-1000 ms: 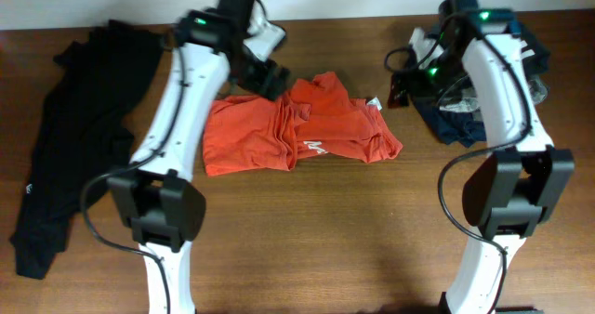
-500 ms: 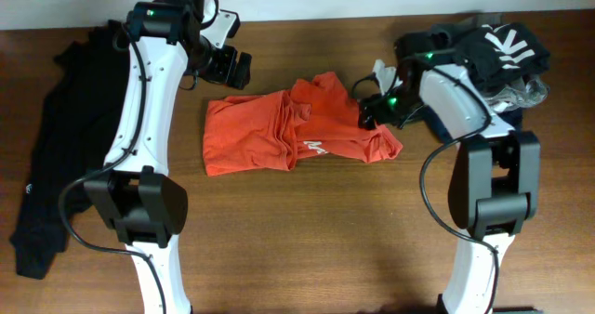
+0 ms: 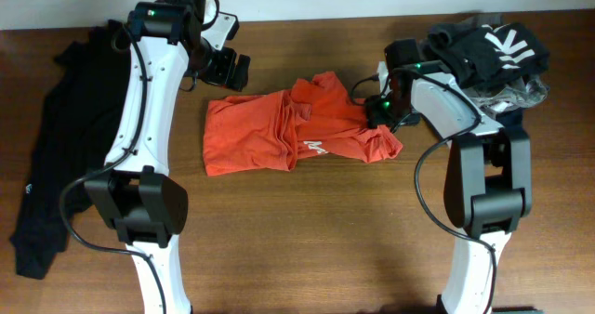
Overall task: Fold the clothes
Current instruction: 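Grasp the right end of the red shirt with the right gripper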
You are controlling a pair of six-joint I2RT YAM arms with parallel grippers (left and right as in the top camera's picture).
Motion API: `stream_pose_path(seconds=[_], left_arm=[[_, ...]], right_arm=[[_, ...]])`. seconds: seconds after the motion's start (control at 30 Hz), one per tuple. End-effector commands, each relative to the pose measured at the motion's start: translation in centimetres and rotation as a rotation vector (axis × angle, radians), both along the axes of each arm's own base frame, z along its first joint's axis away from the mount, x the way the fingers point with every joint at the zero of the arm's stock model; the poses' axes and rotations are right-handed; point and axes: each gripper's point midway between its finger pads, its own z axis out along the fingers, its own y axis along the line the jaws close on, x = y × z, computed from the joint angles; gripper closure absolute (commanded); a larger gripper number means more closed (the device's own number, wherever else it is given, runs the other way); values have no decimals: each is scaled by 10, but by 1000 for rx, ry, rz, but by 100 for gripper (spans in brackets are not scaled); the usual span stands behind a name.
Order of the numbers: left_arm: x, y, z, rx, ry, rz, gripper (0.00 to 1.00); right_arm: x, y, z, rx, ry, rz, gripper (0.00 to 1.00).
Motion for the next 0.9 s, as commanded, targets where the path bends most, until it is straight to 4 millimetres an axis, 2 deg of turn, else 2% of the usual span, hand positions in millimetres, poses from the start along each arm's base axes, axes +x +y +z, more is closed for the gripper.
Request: stream_pose_path(seconds=[0.0,0.13,0.4,0.7,0.73,0.77,0.8,0.83,0.87], left_arm=[[2,3,3,4,-10,14,1],[2,2,3,4,-9,13,1],[2,2,2,4,-9,13,1],[2,2,2,4,-9,13,1],[2,2,2,4,-9,13,1],[2,2,2,4,-9,13,1],[2,2,2,4,-9,13,1],[2,2,2,4,-9,13,1],[2,2,2,4,-9,13,1]], right_arm=[[-8,-3,-22,-27,55,-12,35],[-9,-3,-25,-29,61,-12,38],[-10,-3,-27,-30,67,-12,69],[-21,-7,-40,-39,89,-16,70],[-21,-8,-41,-45,89,-17,69],[-21,-10,-41,-49,88,-19,57],[-21,-10,-41,-53,87,-20,39],[-20,-13,-41,-60,86,-24,30],[-19,-14,-40,-62,84,-26,27]])
